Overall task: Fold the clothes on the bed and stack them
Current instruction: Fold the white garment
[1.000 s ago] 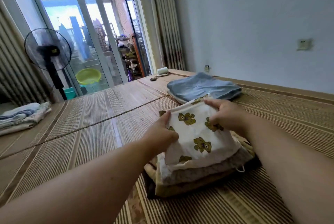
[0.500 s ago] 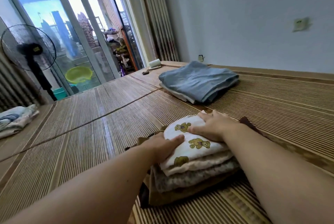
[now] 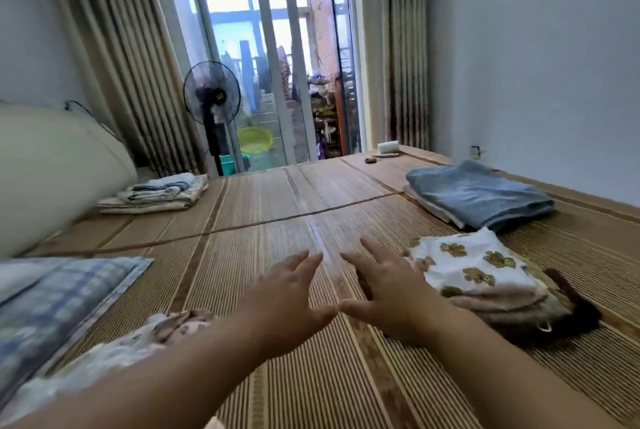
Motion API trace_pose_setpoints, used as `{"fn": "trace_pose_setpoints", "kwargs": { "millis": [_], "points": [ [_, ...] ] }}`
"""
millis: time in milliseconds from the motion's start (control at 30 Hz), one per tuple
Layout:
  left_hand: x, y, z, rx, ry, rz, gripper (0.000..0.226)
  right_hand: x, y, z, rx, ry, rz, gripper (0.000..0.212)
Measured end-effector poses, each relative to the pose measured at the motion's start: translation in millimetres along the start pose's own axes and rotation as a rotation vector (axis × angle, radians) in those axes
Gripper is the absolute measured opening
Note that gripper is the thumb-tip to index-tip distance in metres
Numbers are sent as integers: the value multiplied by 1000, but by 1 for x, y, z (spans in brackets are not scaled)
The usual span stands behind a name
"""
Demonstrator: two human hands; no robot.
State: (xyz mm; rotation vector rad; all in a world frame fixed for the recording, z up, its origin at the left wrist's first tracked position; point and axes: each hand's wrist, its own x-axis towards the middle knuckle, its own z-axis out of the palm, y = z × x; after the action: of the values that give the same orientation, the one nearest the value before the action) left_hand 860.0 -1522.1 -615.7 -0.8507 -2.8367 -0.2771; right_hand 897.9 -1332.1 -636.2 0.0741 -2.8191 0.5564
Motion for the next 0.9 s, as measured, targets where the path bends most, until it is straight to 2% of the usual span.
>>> {"fn": "trace_pose_setpoints", "kwargs": {
  "millis": [133,367,500,567,633,767,833,900],
  "points": [
    [-100,-61,-27,-25,30,-119,82,-33,-77,34,-41,-46,-74,82],
    [-223,-155,-29,-130,-94,-351,66,-59,-178,98,-163,-316,-234,84],
    [-244,-194,-14,-139,-183,-463,79,-55,-214,135,-193,-423,-269,83],
    [-248,-209,-5,-188,-227,-480,90,-52,-226,153,-178,-471,-253,82],
    [-246,-221,1,-251,-239,-490,92,-48,-236,170,-137,-529,-211,78],
    [-239,-232,19,-310,-196,-539,79,-41,-257,197,40,-521,-49,50],
    [-236,-230,28,-320,-202,-553,72,-36,-269,206,117,-485,52,46],
    [-231,-229,34,-299,-207,-532,67,-28,-279,214,77,-513,118,44]
  ]
}}
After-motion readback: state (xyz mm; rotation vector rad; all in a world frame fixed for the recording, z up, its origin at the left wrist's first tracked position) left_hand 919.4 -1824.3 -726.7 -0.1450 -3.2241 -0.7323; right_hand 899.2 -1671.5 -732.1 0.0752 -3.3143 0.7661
